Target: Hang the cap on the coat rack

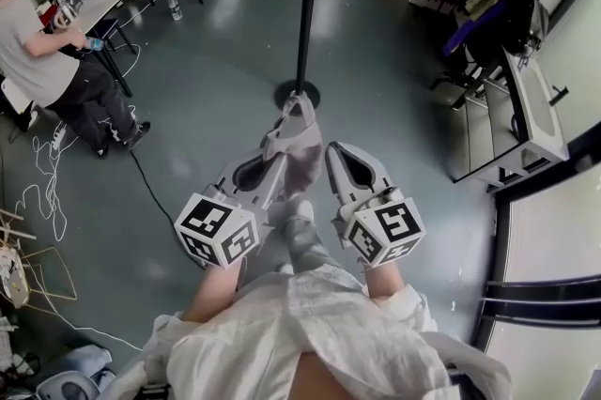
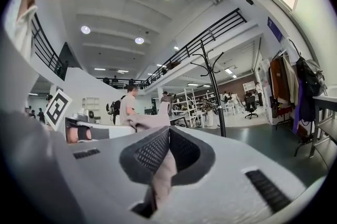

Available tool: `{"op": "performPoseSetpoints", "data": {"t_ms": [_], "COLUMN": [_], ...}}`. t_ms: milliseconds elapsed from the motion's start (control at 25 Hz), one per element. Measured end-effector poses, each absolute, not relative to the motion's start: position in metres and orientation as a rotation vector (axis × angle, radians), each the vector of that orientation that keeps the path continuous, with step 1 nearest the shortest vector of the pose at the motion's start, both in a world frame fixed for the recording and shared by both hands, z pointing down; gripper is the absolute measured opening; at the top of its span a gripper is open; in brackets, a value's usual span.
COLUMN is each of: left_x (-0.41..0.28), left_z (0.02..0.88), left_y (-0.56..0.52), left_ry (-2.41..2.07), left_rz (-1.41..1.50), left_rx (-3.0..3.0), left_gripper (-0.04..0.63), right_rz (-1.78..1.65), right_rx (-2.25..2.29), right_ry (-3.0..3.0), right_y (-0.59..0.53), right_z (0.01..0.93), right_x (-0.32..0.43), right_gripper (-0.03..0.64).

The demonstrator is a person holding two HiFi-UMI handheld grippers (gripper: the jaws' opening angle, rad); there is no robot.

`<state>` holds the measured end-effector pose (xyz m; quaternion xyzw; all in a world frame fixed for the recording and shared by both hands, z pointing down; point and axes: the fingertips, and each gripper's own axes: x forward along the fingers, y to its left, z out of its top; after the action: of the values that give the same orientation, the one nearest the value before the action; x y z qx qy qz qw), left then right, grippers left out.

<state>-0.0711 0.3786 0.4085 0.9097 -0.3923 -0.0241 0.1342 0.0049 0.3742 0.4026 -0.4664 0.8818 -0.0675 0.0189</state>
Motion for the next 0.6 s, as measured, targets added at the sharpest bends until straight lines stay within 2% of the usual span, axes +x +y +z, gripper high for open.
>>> {"op": "performPoseSetpoints", "data": {"t_ms": [600], "left_x": [-0.054], "left_z": [0.407], "left_y": [0.212], "left_ry": [-1.195], "left_rz": [-0.045], "left_rx": [2.629], "left_gripper": [0.027], "right_rz": [-0.214], "right_rx": [-1.377], "right_ry": [2.769], "right_y": [0.206], "right_z": [0.402], "right_x": [0.020], "right_gripper": [0.003]}}
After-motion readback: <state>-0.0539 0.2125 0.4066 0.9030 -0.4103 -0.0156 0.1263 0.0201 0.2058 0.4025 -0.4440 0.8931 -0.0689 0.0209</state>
